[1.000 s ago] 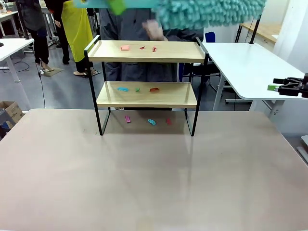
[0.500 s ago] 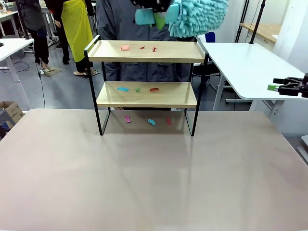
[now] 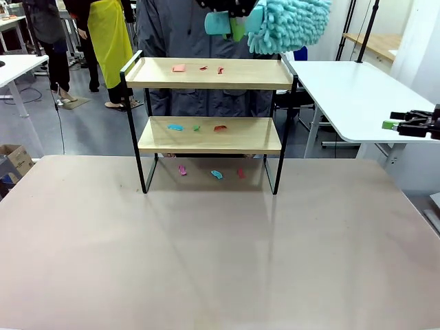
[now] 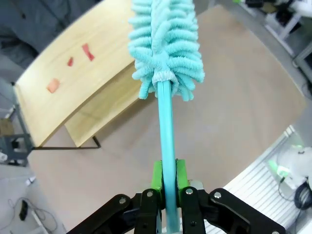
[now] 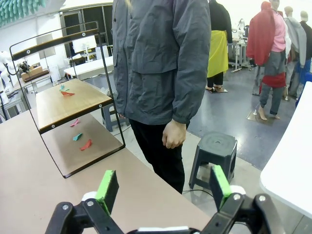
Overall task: Clean the shelf.
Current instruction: Clean the specific section of the Shelf indicated by the human with the Duster.
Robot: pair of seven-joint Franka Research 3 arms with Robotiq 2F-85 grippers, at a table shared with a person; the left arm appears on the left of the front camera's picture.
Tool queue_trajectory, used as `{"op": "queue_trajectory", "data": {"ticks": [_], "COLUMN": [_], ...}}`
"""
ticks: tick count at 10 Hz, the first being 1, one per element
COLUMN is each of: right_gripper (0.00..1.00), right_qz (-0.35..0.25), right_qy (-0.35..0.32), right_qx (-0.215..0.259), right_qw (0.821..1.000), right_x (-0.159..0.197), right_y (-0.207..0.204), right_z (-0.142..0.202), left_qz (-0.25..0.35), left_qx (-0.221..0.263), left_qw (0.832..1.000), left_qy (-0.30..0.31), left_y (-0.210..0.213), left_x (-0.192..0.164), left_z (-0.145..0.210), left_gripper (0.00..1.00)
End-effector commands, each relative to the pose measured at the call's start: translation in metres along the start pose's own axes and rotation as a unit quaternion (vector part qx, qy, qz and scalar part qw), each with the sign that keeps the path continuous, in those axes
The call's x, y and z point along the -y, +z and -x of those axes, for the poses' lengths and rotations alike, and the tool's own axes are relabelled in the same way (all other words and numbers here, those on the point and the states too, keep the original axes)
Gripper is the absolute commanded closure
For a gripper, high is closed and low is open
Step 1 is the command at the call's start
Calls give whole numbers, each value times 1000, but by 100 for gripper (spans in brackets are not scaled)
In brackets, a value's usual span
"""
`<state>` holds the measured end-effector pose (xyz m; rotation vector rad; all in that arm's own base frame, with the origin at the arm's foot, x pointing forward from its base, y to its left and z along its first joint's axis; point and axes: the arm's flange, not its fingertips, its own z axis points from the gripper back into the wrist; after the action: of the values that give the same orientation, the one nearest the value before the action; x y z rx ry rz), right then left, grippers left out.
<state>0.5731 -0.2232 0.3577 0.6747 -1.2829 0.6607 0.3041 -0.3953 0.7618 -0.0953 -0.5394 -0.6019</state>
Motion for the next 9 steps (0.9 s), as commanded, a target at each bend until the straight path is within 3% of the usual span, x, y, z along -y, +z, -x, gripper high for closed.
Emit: {"op": "queue_trajectory", "data": {"ticks": [1,4,9], "right_gripper": [0,0,0], "right_qz": [-1,-1,-1], "right_qy": [2,2,2], "right_qx": [0,0,0], "right_qw": [1000,1000,1000], "right_x": [-2,-2,-2], "right_y": [-1,-1,-1], "right_z": [-2,-2,-2], "left_qz": [-71,-107,-84], "left_qx": [27,38,19], "left_qw": [993,981,965], "left_qy": [89,158,246], "left_y": [2,-40,-88], "left_x": [11,52,64], "left_z": [-3,-41,-47], "left_gripper": [87,87,87]}}
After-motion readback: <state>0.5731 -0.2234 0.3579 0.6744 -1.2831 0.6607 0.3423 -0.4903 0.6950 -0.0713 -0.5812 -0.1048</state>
